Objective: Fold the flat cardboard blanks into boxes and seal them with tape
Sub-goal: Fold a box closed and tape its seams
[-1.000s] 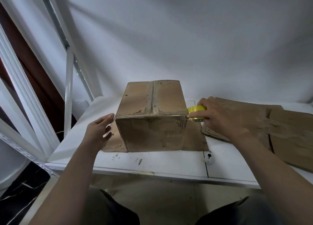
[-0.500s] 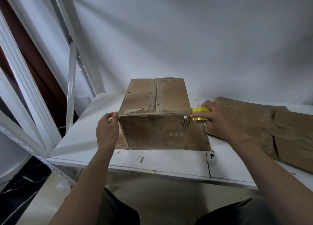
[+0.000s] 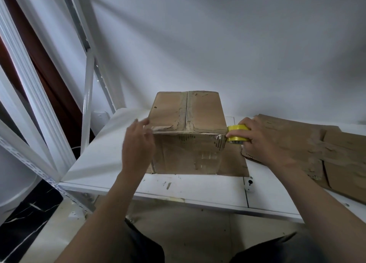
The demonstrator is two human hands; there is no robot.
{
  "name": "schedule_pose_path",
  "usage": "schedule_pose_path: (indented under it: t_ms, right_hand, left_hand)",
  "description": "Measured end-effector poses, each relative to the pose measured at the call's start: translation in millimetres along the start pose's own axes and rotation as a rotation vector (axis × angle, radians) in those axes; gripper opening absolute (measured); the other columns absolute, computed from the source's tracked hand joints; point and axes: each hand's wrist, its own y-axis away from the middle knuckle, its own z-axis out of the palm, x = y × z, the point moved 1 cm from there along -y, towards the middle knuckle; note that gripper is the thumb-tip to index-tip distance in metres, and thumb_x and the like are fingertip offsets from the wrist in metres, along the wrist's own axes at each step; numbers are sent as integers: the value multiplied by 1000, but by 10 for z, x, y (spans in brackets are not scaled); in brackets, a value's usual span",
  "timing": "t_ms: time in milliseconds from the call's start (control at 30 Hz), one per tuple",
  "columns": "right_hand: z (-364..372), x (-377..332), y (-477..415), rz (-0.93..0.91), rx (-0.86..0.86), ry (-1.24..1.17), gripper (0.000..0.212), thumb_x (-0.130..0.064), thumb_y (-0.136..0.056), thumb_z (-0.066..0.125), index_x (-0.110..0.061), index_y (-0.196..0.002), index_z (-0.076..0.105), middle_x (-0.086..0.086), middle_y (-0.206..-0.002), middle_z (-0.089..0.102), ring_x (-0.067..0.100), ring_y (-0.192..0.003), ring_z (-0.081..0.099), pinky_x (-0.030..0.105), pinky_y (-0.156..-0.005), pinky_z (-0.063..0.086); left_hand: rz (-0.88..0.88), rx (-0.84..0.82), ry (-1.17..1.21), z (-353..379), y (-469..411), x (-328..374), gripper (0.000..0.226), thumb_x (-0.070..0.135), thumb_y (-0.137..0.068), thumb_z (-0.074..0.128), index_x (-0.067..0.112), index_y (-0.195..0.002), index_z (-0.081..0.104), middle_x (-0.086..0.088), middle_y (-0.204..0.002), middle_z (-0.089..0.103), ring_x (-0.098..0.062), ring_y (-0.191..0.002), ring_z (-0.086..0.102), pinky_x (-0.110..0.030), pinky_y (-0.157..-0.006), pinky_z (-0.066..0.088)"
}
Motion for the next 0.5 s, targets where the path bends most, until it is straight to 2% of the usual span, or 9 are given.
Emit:
schedule_pose_path:
  t_ms: [67,133,233,300,433,500]
  right_hand:
    - [5,8,9,7,-12,2,44,-2,-80,60,-36,-106,73,-4,-105,49,21,-94,35,41,-76,38]
    - [13,19,14,9,-14,1,47,2,-81,62,-36,-106,73,-2,-106,51,21,-95,35,41,-76,38]
    - [40,8,22,21,2,-5,55,8,-80,65,-39,-108,69,-3,-105,52,22,-92,37,42,-75,41]
    - [56,-9,29,28,8,-7,59,10,-79,66,-39,-111,65,-4,-105,52,23,-91,38,43,-75,43]
    - [-17,-94,-11,44,-11,-16,45,-5,-80,48,-35,-102,74,-1,-100,56,23,-86,41,43,-73,44]
    - [-6,-218,-64,37,-64,-39,42,-4,-81,55,-31,-105,77,1,-100,57,21,-87,43,41,-73,44]
  left_hand:
    - [117,-213,-241,136,113,90,56,43,-107,32,10,-151,41,-8,-162,35,-27,-155,17,-44,-124,7]
    - [156,-287,-474,229,187,58,80,63,-102,16,8,-159,21,-9,-169,13,-25,-157,1,-45,-124,-4]
    - [171,-274,-566,258,201,106,103,79,-90,3,4,-159,19,-15,-168,13,-28,-156,3,-49,-124,-3]
    - [196,-284,-569,296,205,205,112,84,-85,6,1,-159,19,-19,-167,14,-30,-156,5,-51,-126,1]
    - [323,-351,-546,419,259,374,109,84,-87,9,3,-160,12,-16,-168,7,-28,-156,-3,-52,-126,1]
    - [397,-363,-517,486,280,454,105,81,-89,9,4,-160,14,-14,-169,8,-26,-156,-2,-52,-126,4]
